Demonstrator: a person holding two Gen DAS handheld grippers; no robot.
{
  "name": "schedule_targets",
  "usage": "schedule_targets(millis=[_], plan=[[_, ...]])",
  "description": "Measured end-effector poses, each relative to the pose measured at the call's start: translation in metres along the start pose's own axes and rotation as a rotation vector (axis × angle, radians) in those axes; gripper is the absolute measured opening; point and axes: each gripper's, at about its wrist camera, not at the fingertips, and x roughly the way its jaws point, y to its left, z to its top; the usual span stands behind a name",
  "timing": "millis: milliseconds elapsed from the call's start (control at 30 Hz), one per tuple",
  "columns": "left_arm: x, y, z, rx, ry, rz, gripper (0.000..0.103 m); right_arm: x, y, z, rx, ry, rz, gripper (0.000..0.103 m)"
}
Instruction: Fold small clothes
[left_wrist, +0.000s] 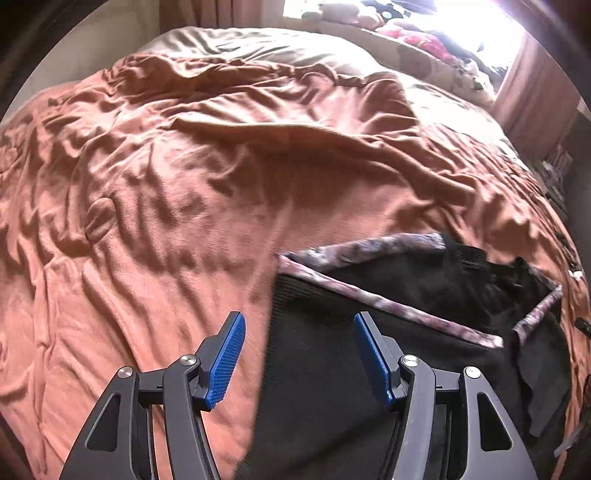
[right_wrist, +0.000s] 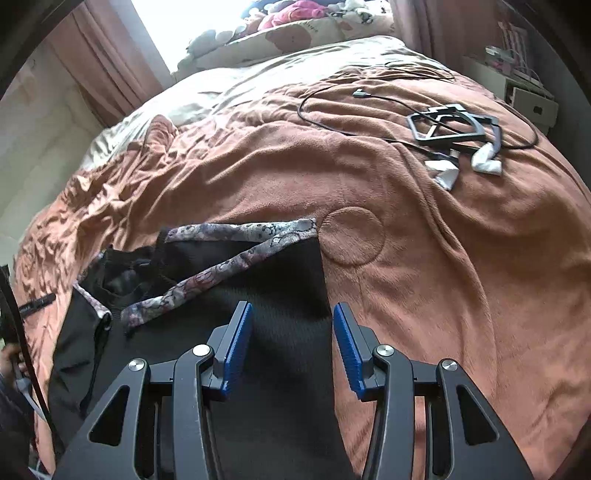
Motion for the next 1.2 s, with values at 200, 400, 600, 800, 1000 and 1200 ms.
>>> schedule_targets(millis=[200, 400, 600, 800, 1000, 1200], plan=[[0.031, 0.003, 0.003, 0.034, 0.030, 0.019, 0.063, 0.029, 0.004, 0.013, -0.018, 0.024, -0.038, 0.057], [0.055, 0.004, 0.001, 0.071, 0.048, 0.038, 0.059, 0.059, 0.013, 0.026, -0.057, 0.043, -0.080, 0.057], [0.062, 0.005, 0.010, 0.090, 0.032, 0.031, 0.048, 0.080, 0.023, 0.035, -0.108, 0.044, -0.113, 0.046], [0.063, 0.002, 0.015, 0.094, 0.019, 0.025, 0.020, 0.084, 0.016, 0.037, -0.079, 0.030, -0.150, 0.009], [0.054, 0.008, 0.014, 0.082, -0.032, 0.057, 0.006, 0.078, 0.016, 0.033, -0.079, 0.017, -0.152, 0.003], [0.061, 0.005, 0.013, 0.122, -0.019, 0.093, 0.006, 0.082, 0.018, 0.032, -0.082, 0.020, -0.196, 0.002]])
